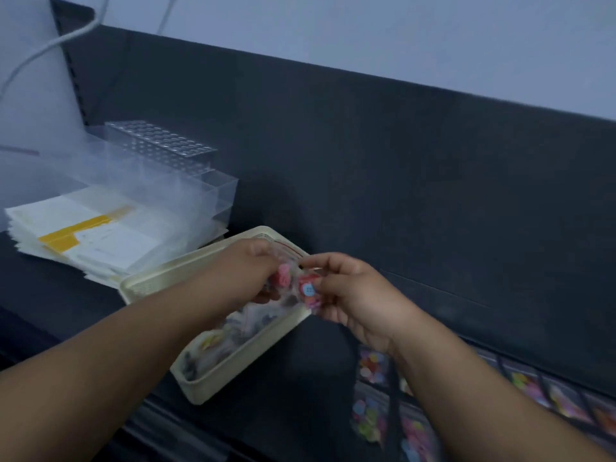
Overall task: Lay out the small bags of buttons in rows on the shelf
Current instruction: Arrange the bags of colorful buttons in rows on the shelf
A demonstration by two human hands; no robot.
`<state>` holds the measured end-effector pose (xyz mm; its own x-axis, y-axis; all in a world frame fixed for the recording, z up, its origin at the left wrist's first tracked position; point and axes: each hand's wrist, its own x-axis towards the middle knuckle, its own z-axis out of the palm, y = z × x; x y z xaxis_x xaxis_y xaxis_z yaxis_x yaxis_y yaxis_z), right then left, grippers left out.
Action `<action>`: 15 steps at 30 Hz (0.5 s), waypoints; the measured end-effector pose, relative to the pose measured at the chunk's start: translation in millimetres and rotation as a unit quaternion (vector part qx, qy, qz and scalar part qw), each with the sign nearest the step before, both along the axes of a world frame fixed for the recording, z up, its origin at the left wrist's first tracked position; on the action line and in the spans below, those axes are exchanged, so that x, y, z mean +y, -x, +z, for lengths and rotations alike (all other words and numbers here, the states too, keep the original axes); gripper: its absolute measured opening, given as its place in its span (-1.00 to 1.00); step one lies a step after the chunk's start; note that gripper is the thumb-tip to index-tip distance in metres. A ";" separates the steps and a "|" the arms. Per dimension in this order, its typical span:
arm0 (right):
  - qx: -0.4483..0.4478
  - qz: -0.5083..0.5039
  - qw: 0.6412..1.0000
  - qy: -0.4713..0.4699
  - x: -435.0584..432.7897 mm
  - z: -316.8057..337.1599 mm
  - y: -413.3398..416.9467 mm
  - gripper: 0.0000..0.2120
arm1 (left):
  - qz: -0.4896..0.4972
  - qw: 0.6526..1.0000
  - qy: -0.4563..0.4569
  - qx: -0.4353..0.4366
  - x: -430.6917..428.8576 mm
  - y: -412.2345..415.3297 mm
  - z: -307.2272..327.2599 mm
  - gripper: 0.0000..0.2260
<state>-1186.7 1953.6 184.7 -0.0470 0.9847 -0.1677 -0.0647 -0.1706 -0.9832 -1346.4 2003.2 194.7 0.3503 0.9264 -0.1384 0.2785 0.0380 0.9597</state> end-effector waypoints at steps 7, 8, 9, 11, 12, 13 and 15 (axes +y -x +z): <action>0.002 -0.103 0.994 -0.025 -83.0 -1.8 -97.1 -0.60 | -0.092 0.982 0.148 -0.079 -68.9 -99.4 7.9 -0.90; -0.005 -0.109 0.994 -0.027 -96.6 -3.3 -110.8 -0.61 | -0.121 0.977 0.153 -0.082 -80.6 -113.6 6.2 -0.91; -0.010 -0.113 0.993 -0.030 -110.5 -4.6 -124.0 -0.61 | -0.146 0.975 0.150 -0.081 -92.6 -127.7 4.3 -0.89; -0.016 -0.122 0.992 -0.038 -139.8 -7.7 -148.6 -0.61 | -0.166 0.974 0.136 -0.071 -118.0 -157.2 -1.3 -0.87; -0.021 -0.129 0.991 -0.041 -154.0 -9.9 -160.5 -0.60 | -0.168 0.975 0.127 -0.064 -131.3 -171.7 -4.9 -0.87; -0.024 -0.139 0.989 -0.043 -168.1 -11.8 -171.6 -0.58 | -0.166 0.977 0.120 -0.055 -143.9 -186.1 -9.4 -0.86; -0.012 -0.165 0.985 -0.045 -195.4 -16.8 -193.1 -0.56 | -0.163 0.979 0.113 -0.041 -168.1 -213.0 -18.2 -0.84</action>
<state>-993.6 1758.2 167.9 0.2806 0.9568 -0.0759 -0.0778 -0.0561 -0.9954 -1133.3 1835.0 176.4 0.6404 0.7127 -0.2864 0.2344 0.1737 0.9565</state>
